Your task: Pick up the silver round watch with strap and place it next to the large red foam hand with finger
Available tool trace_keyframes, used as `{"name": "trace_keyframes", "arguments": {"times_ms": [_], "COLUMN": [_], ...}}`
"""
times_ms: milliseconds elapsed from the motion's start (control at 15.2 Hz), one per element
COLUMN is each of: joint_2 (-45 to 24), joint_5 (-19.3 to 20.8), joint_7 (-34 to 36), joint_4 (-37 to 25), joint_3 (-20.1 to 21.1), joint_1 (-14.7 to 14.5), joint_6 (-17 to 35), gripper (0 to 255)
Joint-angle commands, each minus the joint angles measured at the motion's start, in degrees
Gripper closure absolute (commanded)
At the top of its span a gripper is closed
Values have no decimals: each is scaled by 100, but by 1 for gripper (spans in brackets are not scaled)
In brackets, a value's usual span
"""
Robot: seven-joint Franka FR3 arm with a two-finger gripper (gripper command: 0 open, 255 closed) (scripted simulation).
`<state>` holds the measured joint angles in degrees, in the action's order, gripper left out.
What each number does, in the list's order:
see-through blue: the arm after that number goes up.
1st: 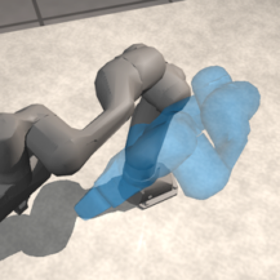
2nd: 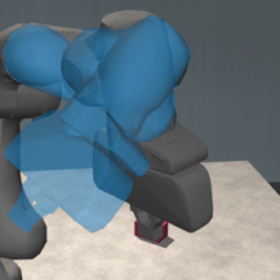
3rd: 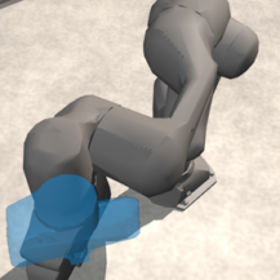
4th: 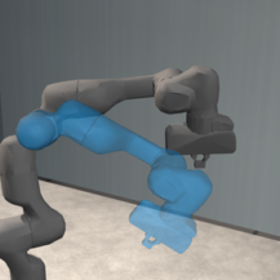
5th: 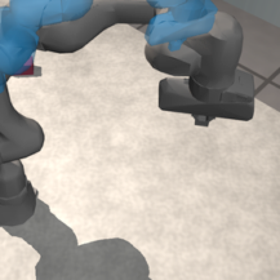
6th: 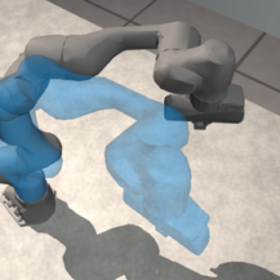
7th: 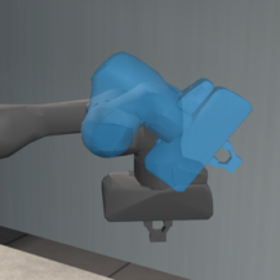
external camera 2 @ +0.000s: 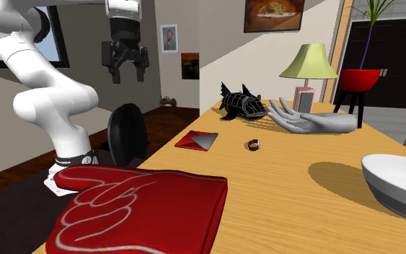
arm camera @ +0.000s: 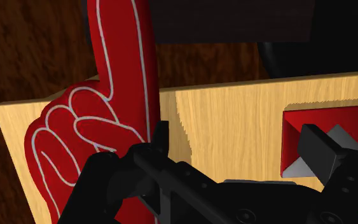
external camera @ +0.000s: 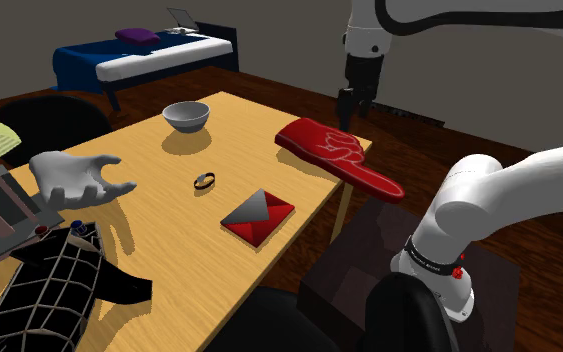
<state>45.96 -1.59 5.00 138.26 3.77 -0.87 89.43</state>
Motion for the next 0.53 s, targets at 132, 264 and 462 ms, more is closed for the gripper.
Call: {"name": "trace_keyframes", "arguments": {"times_ms": [132,264,462], "joint_2": [-226,-489,-947], "joint_5": [-191,-363,-571], "joint_7": [406,803,1393], "joint_4": [14,-8,-109], "joint_3": [240,478,823], "joint_1": [-3,2,21], "joint_6": [254,515,910], "gripper": [0,0,0]}}
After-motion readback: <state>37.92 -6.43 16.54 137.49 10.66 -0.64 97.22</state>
